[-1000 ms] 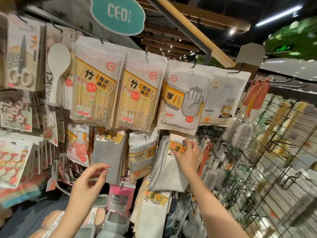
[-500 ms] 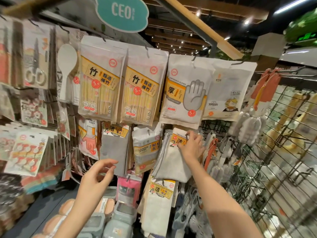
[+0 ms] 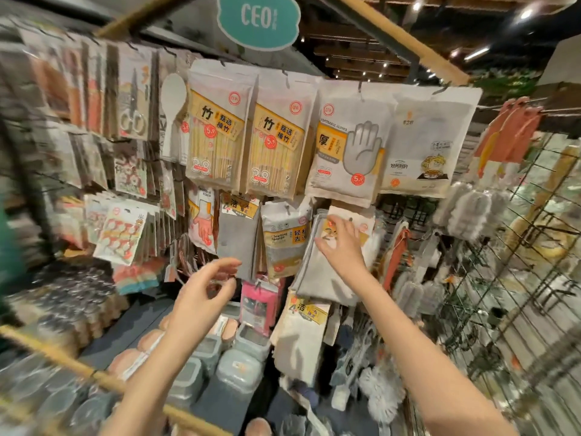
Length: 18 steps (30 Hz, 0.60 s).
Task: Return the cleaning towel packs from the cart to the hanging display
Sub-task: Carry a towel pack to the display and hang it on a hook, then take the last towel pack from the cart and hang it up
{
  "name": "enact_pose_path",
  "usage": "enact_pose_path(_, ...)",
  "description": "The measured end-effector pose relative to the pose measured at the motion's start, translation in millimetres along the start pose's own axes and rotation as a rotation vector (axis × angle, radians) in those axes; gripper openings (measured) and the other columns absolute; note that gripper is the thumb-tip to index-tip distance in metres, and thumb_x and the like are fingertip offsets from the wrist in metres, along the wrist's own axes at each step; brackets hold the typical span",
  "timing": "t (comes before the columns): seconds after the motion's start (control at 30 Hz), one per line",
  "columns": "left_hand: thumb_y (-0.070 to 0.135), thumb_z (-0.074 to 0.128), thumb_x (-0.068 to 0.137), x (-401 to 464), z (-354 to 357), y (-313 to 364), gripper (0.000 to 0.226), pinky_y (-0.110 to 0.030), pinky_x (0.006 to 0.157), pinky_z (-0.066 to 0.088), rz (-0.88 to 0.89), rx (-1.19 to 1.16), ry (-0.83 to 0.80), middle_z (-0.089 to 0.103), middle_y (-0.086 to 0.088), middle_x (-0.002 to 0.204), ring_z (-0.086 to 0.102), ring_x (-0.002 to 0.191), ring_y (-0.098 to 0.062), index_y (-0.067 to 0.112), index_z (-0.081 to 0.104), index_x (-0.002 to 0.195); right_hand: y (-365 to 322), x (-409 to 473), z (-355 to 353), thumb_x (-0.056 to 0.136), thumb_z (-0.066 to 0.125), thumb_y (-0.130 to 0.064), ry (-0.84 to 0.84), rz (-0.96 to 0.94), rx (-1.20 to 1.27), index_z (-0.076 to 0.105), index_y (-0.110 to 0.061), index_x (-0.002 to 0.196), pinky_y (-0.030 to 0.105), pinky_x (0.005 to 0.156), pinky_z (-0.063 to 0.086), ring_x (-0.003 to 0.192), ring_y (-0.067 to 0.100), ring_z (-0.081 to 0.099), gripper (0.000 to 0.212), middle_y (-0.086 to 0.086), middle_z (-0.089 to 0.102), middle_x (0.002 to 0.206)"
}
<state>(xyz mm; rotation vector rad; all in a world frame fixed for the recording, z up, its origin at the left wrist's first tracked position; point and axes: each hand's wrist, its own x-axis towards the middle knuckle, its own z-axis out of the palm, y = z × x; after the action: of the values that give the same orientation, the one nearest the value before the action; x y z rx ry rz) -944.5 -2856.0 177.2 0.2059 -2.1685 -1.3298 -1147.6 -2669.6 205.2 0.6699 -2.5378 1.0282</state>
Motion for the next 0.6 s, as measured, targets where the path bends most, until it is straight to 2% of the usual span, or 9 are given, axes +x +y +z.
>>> enact_pose_path(0.1,0.015,0.058,0.092,-27.9,0.3,2.8,0.026,-0.030,0.092,0.047,-0.019,0.075,0.008,0.064,0.011,0.113,0.059,0.105,-0.007,0.025,0.062,0.115,-20.2,-34.7,10.7,0.090,0.058,-0.032,-0.173,-0.114,-0.028,0.040,-0.019,0.137,0.036,0.112,0.022,0.135,0.026,0.027,0.052,0.006,0.040,0.142)
enact_pose_path(0.2,0.013,0.058,0.092,-70.5,6.2,2.5,0.025,-0.016,0.087,0.042,-0.074,0.117,0.033,0.062,0.014,0.113,0.056,0.104,-0.002,0.027,0.061,0.113,-29.2,-86.7,23.4,0.090,0.058,-0.032,-0.308,-0.194,-0.044,0.041,-0.017,0.138,0.034,0.109,0.025,0.131,0.025,0.033,0.053,0.006,0.042,0.140)
enact_pose_path(0.37,0.015,0.058,0.093,-151.7,8.0,-7.2,0.025,-0.028,0.094,0.044,-0.169,0.132,0.071,0.062,0.007,0.115,0.054,0.107,-0.009,0.021,0.061,0.116,-34.7,-177.4,44.0,0.089,0.058,-0.038,-0.540,-0.301,-0.081,0.038,-0.022,0.139,0.042,0.111,0.024,0.132,0.021,0.029,0.056,0.001,0.040,0.141)
enact_pose_path(0.5,0.012,0.057,0.091,-211.0,-11.1,-12.8,0.030,-0.023,0.090,0.042,-0.238,0.175,0.174,0.060,0.012,0.114,0.054,0.106,-0.006,0.031,0.057,0.115,-50.6,-227.2,57.4,0.090,0.054,-0.043,-0.669,-0.410,-0.050,0.035,-0.023,0.142,0.046,0.113,0.020,0.139,0.021,0.023,0.058,0.000,0.033,0.148)
enact_pose_path(0.6,0.015,0.057,0.092,-244.7,-34.9,-16.3,0.029,-0.027,0.088,0.044,-0.320,0.193,0.248,0.060,0.008,0.115,0.055,0.102,-0.006,0.024,0.057,0.120,-72.7,-253.6,70.5,0.090,0.053,-0.046,-0.742,-0.489,-0.031,0.031,-0.025,0.143,0.048,0.114,0.019,0.141,0.020,0.021,0.061,-0.001,0.029,0.151)
